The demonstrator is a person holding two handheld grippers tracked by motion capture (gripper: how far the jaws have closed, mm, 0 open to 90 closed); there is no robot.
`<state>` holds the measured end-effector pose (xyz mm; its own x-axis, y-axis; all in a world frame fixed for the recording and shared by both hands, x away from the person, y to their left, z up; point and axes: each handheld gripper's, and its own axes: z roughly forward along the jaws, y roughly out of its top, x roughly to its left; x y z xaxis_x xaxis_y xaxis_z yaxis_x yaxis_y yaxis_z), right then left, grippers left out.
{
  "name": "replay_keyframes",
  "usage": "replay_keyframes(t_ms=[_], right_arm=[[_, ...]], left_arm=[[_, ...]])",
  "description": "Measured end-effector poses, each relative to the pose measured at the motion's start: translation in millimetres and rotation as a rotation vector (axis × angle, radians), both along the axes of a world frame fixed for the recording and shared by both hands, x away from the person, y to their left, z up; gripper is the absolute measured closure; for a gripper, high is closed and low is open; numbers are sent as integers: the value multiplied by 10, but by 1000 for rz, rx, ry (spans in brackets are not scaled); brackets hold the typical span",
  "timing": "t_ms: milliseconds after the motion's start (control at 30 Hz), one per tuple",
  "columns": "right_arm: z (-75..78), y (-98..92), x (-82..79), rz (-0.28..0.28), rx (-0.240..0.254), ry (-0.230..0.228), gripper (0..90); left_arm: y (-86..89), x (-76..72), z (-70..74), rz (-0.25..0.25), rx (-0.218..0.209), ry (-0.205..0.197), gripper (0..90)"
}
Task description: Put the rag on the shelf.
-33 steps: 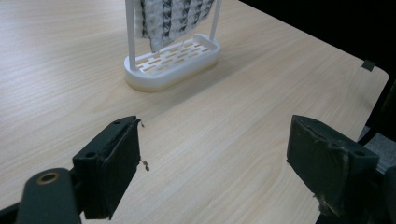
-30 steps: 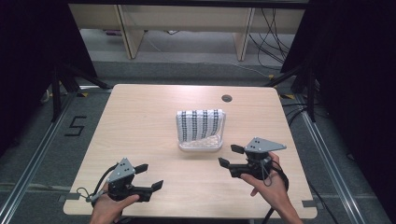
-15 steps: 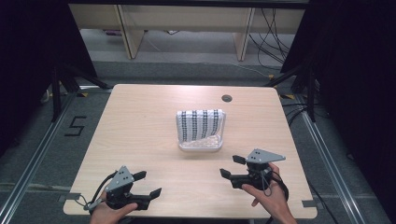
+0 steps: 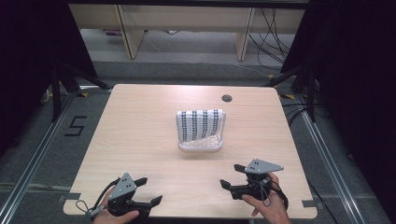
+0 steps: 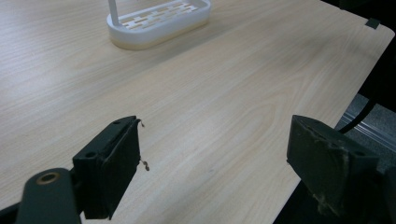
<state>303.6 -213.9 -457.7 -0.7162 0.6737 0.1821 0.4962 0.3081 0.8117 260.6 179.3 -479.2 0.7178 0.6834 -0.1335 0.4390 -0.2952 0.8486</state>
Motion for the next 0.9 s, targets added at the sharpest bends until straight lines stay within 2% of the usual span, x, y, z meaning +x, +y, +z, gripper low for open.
replay_keyframes(t_ms=[33,100,167,200,233,267,333,400,433,467,633,833,867,900], right_arm=[[-15,-4,2,7,-7,-16,214],[-37,20,-35,9,-7,-5,213],[-76,32,-47,36,-35,-31,208],[-76,32,-47,36,-35,-31,208],[-96,51,-67,39,-33,-7,206],[-127,68,-90,56,-41,-1,202],[-142,73,-96,57,-45,-7,200],[-170,82,-133,58,-52,3,192],[-182,94,-158,55,-49,27,188],[-211,79,-168,69,-72,21,180],[-262,65,-235,61,-102,35,178],[-301,72,-284,65,-108,49,178],[-308,75,-295,71,-116,43,179],[-309,86,-313,59,-111,55,179]], left_arm=[[-3,-6,-6,-5,4,0,168],[-6,-18,-19,-9,8,-1,168],[-23,-33,-50,-10,0,1,167],[-26,-40,-67,-20,13,3,167],[-36,-58,-77,-16,18,8,167],[-52,-75,-96,-25,14,13,167],[-53,-86,-102,-33,24,8,167],[-69,-111,-104,-27,16,4,166],[-75,-122,-111,-30,8,-1,166],[-69,-133,-112,-36,29,2,164],[-88,-153,-136,-51,34,0,163],[-96,-150,-159,-44,47,2,163],[-89,-143,-164,-49,67,5,163],[-95,-146,-167,-44,58,8,163]])
